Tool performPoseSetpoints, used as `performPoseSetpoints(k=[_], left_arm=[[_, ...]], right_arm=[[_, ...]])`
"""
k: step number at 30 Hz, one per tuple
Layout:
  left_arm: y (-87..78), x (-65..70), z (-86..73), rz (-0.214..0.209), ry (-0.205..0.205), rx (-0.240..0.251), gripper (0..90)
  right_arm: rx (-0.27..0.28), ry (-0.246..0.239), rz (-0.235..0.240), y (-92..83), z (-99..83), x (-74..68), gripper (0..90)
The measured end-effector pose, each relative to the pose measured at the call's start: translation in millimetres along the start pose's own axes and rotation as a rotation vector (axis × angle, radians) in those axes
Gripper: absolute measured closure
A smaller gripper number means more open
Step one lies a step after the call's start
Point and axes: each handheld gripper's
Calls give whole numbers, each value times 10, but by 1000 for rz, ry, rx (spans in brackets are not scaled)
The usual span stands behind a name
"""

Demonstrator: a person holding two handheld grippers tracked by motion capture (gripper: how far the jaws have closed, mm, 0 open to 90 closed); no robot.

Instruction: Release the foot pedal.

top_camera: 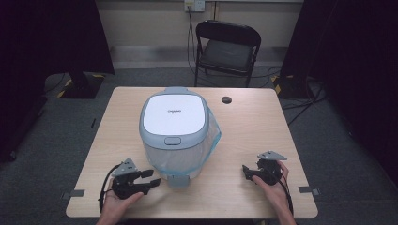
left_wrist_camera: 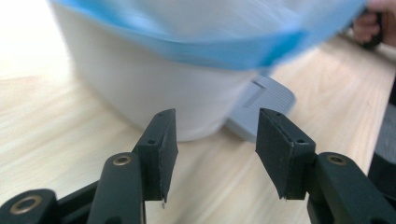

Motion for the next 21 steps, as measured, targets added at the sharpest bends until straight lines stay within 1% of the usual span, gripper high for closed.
performPoseSetpoints(k=[2, 4, 6, 7, 9, 10, 11, 12, 13, 14, 15, 17, 18, 19, 20, 21], left_arm=[[-91, -86, 36, 35, -7, 18, 454], [-169, -175, 70, 75, -27, 37, 423], [-230, -282, 93, 116, -37, 47, 398], [-242, -318, 97, 126, -35, 45, 385], [-255, -418, 91, 181, -31, 39, 375], [-250, -472, 79, 216, -41, 34, 360], [-242, -527, 61, 241, -55, 30, 350], [-234, -581, 44, 266, -65, 24, 350], [-226, -629, 28, 294, -66, 15, 350], [-209, -691, 11, 319, -64, 5, 350], [-198, -728, 4, 335, -63, -9, 346], [-171, -805, -20, 386, -54, -36, 346], [-164, -828, -26, 413, -63, -64, 346], [-158, -829, -43, 428, -70, -77, 342], [-149, -824, -72, 440, -59, -86, 333], [-134, -827, -108, 446, -65, -99, 330]], right_arm=[[1, -1, 1, 1, 0, 1, 153], [0, 0, 0, 0, 0, 0, 152], [0, 0, 0, 0, 0, 0, 152], [0, 0, 0, 0, 0, 0, 152], [0, 0, 0, 0, 0, 0, 152], [0, 0, 0, 0, 0, 0, 152], [0, 0, 0, 0, 0, 0, 152], [1, -1, 1, 0, 0, 1, 152], [0, 0, 0, 0, 0, 0, 152], [0, 0, 0, 0, 0, 0, 152], [1, -1, 1, 1, 0, 1, 152], [0, 0, 0, 0, 0, 0, 152], [1, -1, 1, 1, 0, 1, 152], [0, 0, 0, 0, 0, 0, 152], [0, 0, 0, 0, 0, 0, 152], [0, 0, 0, 0, 0, 0, 152]])
Point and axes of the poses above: each handheld gripper's, and its own axes: y roughly forward along the jaws, z roughly out of its top, x roughly to its right, and after that the axes turned 14 degrees about x, right-handed
